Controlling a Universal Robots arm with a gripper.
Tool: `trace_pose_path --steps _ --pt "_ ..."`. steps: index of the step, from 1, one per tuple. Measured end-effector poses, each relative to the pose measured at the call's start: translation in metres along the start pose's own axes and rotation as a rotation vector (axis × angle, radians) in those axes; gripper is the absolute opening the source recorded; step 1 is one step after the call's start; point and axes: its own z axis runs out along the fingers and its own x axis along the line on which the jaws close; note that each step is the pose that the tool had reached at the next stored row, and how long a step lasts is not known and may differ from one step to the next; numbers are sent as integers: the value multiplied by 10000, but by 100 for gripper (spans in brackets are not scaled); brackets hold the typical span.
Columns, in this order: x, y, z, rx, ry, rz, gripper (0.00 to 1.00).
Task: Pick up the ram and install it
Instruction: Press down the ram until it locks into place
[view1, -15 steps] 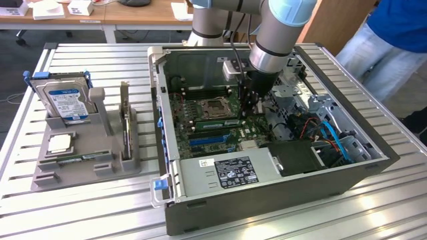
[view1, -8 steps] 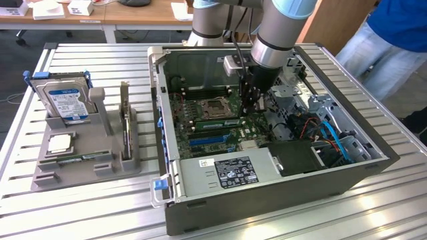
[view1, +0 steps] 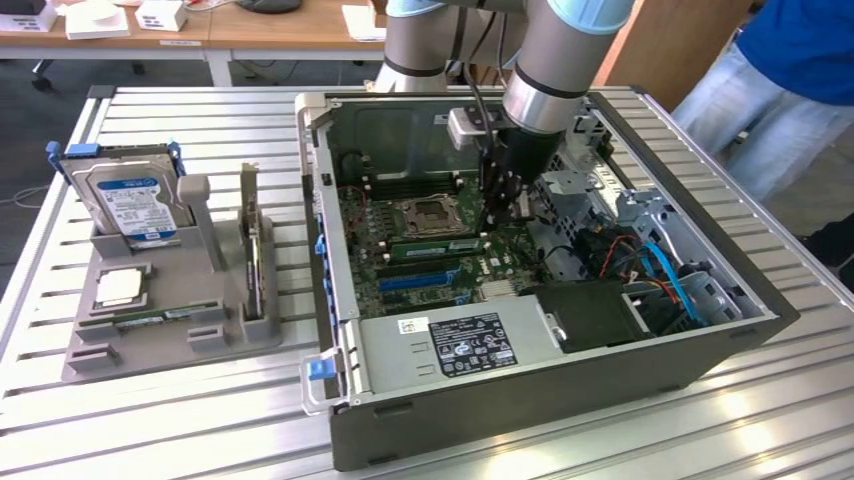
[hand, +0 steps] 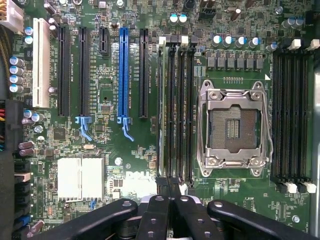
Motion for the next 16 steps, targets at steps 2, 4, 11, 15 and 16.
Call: trace_pose_path --steps 2,4,11,15,16 --pt "1 21 0 0 2 1 10" --pt "1 67 3 1 2 1 10" --pt "2 254 12 13 1 1 10" --pt "4 381 19 27 1 0 10" --pt "4 413 21 31 -1 1 10"
